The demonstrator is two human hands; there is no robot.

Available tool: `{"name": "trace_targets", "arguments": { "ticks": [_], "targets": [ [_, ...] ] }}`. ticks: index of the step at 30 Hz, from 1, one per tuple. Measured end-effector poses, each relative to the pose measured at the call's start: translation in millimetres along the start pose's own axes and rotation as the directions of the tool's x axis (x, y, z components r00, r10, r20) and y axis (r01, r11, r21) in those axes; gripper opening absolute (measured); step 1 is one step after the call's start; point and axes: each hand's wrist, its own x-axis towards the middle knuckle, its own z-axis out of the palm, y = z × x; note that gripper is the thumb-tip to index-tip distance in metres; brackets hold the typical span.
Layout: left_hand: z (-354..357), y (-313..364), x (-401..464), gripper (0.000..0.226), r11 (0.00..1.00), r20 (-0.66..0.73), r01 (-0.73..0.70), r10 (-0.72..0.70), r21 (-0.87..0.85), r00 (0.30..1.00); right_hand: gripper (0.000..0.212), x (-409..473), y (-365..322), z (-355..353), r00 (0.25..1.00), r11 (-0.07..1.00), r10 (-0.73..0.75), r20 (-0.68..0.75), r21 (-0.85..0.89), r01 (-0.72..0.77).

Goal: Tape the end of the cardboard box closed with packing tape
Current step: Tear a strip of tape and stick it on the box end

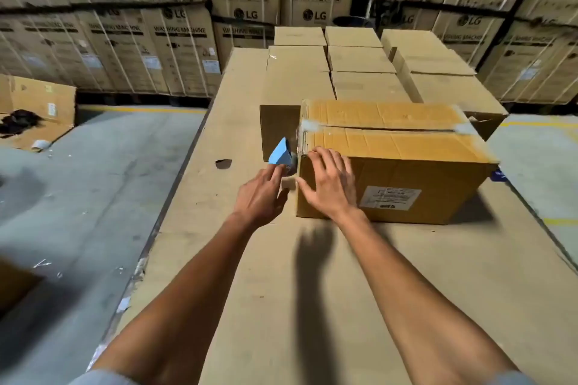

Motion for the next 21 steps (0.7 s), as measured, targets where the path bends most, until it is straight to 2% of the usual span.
{"name": "trace_targets", "arguments": {
  "ticks": [5,8,15,21],
  "targets": [
    [-7,-33,22,0.065,0.999,0.030,-0.051,0.051,0.004,0.998,0.075,42,-28,13,0.969,0.971,0.225,0.106,-0.103,-0.214],
    [-10,-51,32,0.065,0.996,0.060,-0.084,0.085,-0.024,0.995,0.072,48,-34,21,0.926,0.942,0.319,0.201,-0.177,-0.286],
    [0,-71,38,0.066,0.979,0.111,-0.180,0.190,-0.091,0.976,0.065,38,-43,12,0.898,0.905,0.386,0.210,-0.276,-0.324],
    [28,-78,27,0.067,0.943,0.123,-0.298,0.317,-0.150,0.940,0.062,-7,-29,-14,0.922,0.902,0.361,0.140,-0.304,-0.307]
  ]
}}
